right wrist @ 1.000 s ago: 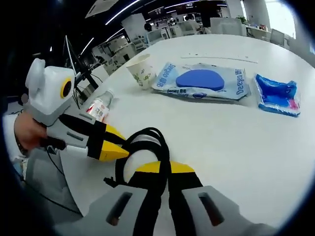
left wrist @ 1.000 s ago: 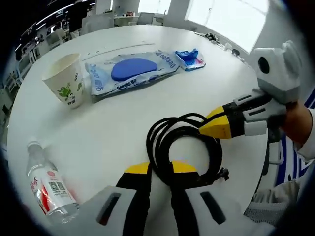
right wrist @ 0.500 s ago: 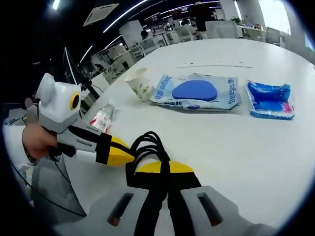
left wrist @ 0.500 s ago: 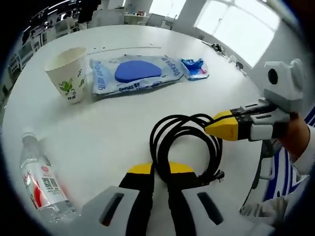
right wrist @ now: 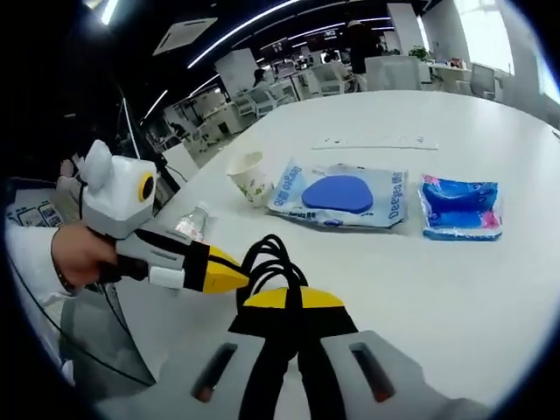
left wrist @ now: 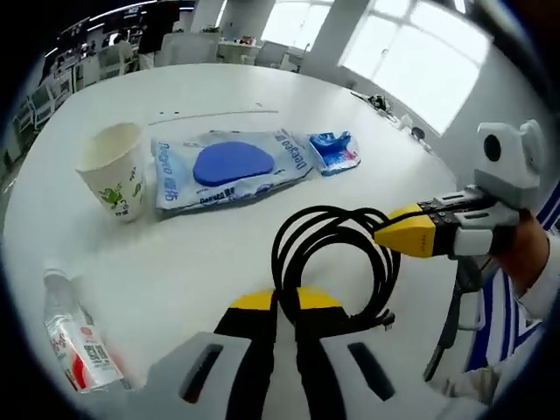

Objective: Arrange the tabletop items into an orderly group along one side of the table until the central work area is clear of visible clutter.

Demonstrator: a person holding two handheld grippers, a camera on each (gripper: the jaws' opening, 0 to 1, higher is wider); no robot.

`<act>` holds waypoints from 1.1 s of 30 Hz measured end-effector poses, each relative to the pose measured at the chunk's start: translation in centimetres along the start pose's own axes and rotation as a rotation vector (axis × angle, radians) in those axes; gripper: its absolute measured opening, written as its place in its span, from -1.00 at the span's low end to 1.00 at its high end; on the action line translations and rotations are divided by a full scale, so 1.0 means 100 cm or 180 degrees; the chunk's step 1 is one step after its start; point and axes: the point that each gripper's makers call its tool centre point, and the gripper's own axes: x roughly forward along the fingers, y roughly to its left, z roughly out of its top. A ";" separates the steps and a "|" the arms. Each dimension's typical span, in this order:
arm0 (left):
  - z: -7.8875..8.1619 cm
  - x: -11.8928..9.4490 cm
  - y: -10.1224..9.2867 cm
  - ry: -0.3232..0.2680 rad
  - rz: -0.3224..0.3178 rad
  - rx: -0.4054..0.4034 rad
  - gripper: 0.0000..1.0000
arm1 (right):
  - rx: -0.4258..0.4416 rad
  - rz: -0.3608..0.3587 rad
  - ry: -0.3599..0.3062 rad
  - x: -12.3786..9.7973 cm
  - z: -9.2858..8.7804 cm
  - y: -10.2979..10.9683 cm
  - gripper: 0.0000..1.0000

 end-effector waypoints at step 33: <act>0.090 0.046 -0.084 -0.0077 -0.0395 0.0707 -0.93 | 0.0290 -0.0394 -0.0494 -0.073 0.040 -0.084 -1.00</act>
